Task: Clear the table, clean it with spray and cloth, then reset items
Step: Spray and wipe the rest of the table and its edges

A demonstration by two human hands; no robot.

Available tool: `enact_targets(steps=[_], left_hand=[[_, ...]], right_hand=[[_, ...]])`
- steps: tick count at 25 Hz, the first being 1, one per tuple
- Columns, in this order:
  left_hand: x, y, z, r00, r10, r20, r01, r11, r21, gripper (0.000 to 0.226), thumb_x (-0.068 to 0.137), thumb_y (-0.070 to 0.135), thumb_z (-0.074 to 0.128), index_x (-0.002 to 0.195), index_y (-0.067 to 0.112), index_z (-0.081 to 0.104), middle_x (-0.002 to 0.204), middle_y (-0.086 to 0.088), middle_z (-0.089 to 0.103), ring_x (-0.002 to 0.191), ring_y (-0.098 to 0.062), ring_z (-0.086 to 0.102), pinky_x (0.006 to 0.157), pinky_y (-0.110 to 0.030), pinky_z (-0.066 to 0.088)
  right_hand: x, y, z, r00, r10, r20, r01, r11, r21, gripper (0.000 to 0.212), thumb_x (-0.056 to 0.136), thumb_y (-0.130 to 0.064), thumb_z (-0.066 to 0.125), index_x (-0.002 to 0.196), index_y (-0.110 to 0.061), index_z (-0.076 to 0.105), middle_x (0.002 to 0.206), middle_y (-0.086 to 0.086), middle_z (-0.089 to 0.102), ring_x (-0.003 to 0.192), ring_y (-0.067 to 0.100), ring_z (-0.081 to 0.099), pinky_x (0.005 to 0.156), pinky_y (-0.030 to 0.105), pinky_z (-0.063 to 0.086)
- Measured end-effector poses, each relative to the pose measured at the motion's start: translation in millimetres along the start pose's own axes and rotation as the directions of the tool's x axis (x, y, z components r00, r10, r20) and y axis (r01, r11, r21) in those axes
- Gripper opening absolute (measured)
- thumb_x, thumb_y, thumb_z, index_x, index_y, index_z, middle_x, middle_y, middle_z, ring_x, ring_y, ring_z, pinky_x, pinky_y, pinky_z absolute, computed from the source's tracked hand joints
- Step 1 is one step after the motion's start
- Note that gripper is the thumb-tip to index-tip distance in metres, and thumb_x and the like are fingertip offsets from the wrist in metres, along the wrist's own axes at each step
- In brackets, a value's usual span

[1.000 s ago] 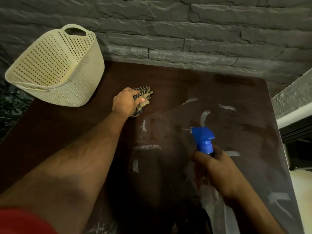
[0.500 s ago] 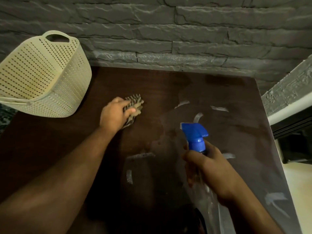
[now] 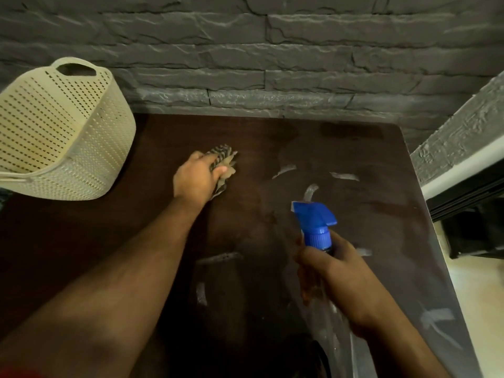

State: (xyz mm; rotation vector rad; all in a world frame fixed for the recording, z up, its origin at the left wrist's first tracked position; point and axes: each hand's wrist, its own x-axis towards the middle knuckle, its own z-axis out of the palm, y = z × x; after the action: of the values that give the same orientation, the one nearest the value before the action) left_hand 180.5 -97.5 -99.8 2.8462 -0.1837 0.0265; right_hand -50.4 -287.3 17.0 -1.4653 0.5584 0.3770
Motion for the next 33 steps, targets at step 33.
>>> enact_targets(steps=[33], left_hand=[[-21,15,4,0.984,0.171,0.058,-0.169,0.985,-0.031,0.039,0.09,0.042,0.058,0.125,0.024,0.06,0.118,-0.004,0.055,0.105,-0.029,0.058,0.086,-0.038,0.047]], right_hand=[[-3,7,-12,0.999,-0.037,0.008,0.037,0.999,0.016,0.014,0.083,-0.009,0.063,0.096,-0.007,0.056,0.069,0.01,0.053,0.058,0.023,0.053,0.055,0.033,0.052]])
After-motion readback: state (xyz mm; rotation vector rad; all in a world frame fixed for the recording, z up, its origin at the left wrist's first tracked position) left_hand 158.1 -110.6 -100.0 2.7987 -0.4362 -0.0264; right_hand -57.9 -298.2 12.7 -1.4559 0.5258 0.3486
